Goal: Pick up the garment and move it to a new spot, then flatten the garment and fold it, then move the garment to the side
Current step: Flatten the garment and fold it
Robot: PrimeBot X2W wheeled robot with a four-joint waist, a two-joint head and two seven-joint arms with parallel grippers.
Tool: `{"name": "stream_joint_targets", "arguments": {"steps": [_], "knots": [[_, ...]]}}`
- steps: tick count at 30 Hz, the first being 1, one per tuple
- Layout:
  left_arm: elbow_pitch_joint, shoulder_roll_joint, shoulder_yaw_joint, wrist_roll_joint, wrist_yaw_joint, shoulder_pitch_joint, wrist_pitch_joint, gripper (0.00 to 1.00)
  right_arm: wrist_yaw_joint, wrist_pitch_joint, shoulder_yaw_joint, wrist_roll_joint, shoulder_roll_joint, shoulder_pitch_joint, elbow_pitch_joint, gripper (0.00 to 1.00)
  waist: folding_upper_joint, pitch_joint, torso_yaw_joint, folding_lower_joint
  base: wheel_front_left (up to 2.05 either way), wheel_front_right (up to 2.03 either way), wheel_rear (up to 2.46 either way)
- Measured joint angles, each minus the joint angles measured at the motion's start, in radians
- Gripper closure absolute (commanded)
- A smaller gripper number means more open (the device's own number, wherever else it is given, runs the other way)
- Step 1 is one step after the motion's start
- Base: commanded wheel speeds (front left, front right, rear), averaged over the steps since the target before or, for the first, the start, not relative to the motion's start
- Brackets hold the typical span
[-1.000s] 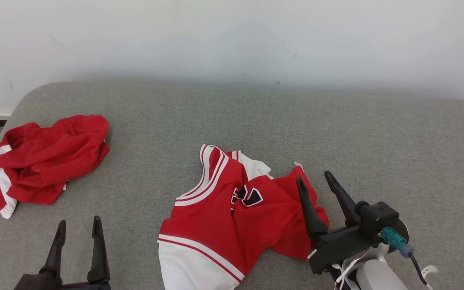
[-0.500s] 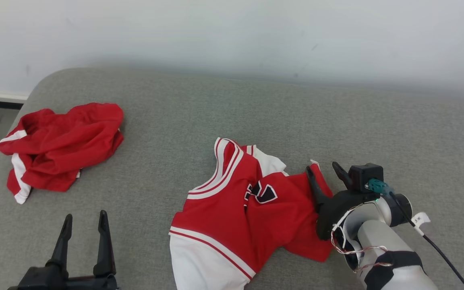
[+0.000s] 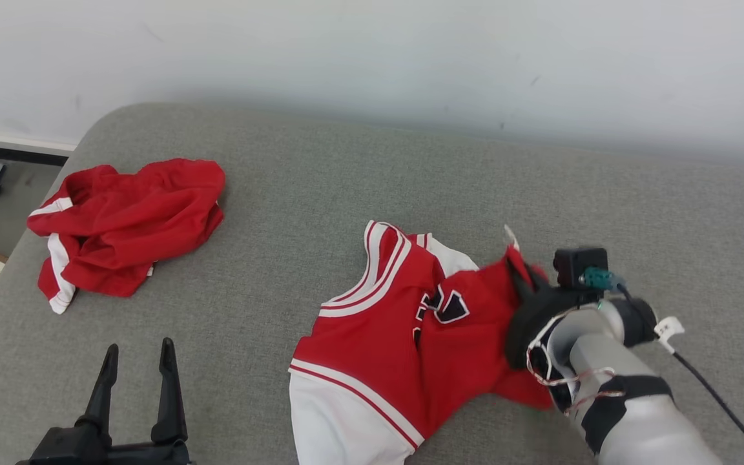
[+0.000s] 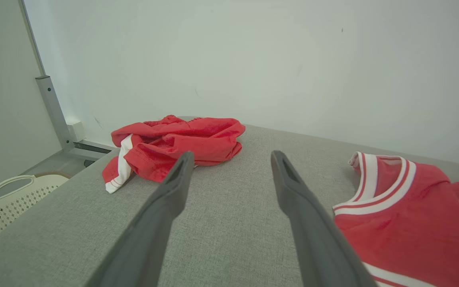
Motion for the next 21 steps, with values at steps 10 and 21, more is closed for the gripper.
{"name": "stream_joint_targets", "arguments": {"steps": [10,21], "knots": [[-0.006,0.0,0.001,-0.008,0.013,0.031,0.0,0.0,0.0,-0.066,-0.061,-0.032,-0.068,-0.066,-0.103,1.0,0.0,-0.037,-0.042,0.0,0.0,0.0,0.0],[-0.011,0.0,-0.012,-0.028,0.016,0.035,0.0,0.0,0.0,-0.067,-0.081,-0.083,-0.098,-0.092,-0.142,0.38,0.0,-0.018,-0.074,0.0,0.0,0.0,0.0]]}}
